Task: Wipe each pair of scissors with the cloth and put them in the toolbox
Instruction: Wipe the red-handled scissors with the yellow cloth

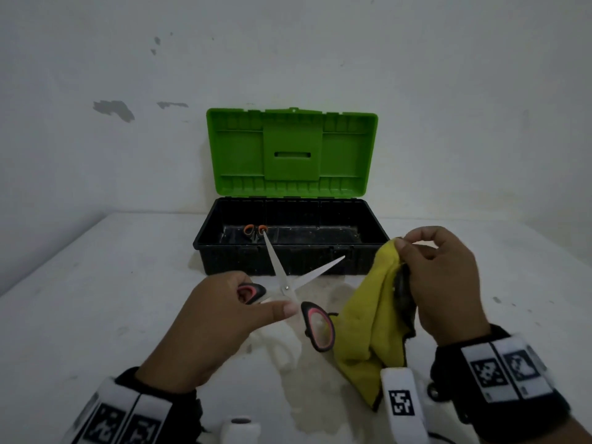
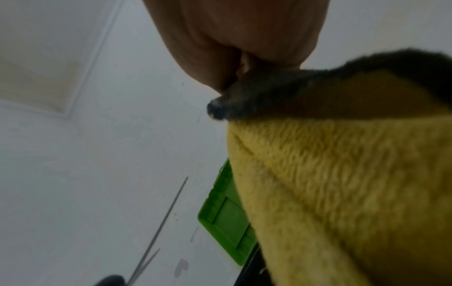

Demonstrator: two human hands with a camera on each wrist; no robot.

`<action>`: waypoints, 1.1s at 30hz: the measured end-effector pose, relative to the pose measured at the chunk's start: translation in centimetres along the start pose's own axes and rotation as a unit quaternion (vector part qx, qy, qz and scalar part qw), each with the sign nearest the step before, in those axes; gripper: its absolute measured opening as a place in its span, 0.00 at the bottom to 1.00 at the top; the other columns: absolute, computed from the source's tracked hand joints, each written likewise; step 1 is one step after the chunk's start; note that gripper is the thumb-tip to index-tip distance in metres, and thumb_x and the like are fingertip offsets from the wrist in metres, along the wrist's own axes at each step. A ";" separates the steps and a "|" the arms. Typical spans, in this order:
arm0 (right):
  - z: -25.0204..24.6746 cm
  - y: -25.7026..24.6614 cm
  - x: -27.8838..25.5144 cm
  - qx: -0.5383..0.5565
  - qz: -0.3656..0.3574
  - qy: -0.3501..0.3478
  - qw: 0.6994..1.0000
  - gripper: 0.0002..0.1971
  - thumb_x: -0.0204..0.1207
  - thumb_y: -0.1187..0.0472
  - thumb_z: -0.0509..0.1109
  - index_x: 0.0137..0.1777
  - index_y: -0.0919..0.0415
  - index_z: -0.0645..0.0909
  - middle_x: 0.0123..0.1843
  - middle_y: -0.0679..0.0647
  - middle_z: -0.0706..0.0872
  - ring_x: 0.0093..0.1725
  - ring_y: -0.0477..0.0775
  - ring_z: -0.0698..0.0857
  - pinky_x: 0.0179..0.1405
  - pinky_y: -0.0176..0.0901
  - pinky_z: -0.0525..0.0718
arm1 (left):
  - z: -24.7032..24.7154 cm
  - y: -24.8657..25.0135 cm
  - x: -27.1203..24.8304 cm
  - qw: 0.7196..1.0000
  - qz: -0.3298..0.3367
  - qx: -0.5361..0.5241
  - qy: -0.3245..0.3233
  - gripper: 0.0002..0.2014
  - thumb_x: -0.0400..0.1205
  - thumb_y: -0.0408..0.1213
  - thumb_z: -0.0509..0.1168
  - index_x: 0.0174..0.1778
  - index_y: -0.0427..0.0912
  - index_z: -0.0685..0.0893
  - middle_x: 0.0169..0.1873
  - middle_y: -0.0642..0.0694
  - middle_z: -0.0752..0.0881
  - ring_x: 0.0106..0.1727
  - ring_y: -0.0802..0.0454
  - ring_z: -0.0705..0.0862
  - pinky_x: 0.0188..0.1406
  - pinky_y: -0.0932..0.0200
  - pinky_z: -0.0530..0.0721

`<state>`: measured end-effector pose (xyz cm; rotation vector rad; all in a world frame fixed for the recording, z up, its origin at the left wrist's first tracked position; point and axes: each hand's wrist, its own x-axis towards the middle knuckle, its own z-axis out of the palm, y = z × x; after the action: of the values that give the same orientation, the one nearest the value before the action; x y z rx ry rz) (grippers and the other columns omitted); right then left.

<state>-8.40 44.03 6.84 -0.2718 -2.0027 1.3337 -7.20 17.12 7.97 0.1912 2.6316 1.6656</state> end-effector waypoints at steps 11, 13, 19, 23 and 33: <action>-0.9 -1.8 2.7 -0.018 0.013 -0.088 0.996 0.24 0.71 0.71 0.75 0.68 0.60 0.82 0.58 0.55 0.86 0.52 0.45 0.86 0.38 0.28 0.86 | -1.0 0.2 1.9 0.981 -0.039 -0.145 -0.122 0.05 0.86 0.31 0.60 0.52 0.34 0.80 0.28 0.42 0.79 0.27 0.47 0.77 0.29 0.51 0.79; -0.6 -1.6 3.1 -0.154 -0.077 -0.065 0.983 0.22 0.70 0.70 0.76 0.65 0.60 0.84 0.60 0.56 0.86 0.58 0.54 0.85 0.56 0.46 0.86 | -1.0 0.4 2.2 0.976 -0.025 -0.183 -0.112 0.07 0.85 0.30 0.60 0.47 0.30 0.80 0.29 0.40 0.79 0.27 0.47 0.77 0.27 0.52 0.80; 0.4 -1.3 3.8 -0.234 -0.285 -0.048 0.928 0.05 0.72 0.69 0.76 0.45 0.61 0.90 0.48 0.54 0.91 0.43 0.48 0.85 0.51 0.27 0.76 | 0.2 0.6 2.7 0.956 -0.036 -0.283 -0.071 0.14 0.84 0.32 0.62 0.36 0.38 0.88 0.25 0.42 0.78 0.21 0.51 0.76 0.19 0.58 0.79; 0.9 -1.8 2.3 -0.204 -0.284 -0.116 0.930 0.03 0.73 0.63 0.76 0.45 0.57 0.90 0.53 0.48 0.86 0.50 0.45 0.81 0.52 0.37 0.78 | 1.5 0.5 2.5 0.953 -0.028 -0.300 -0.020 0.13 0.83 0.34 0.63 0.36 0.41 0.91 0.24 0.43 0.80 0.22 0.51 0.78 0.22 0.56 0.80; 1.1 -4.1 -2.9 -0.116 -0.338 -0.224 0.907 0.05 0.75 0.60 0.72 0.50 0.53 0.85 0.45 0.41 0.85 0.45 0.35 0.81 0.47 0.17 0.73 | 4.9 1.3 0.9 0.918 -0.072 -0.387 0.038 0.10 0.86 0.39 0.60 0.46 0.42 0.86 0.28 0.42 0.85 0.37 0.38 0.91 0.36 0.50 0.89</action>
<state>-6.19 39.94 8.91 0.6373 -2.3167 0.7444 -7.61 22.19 7.04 -0.0879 1.7548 2.5072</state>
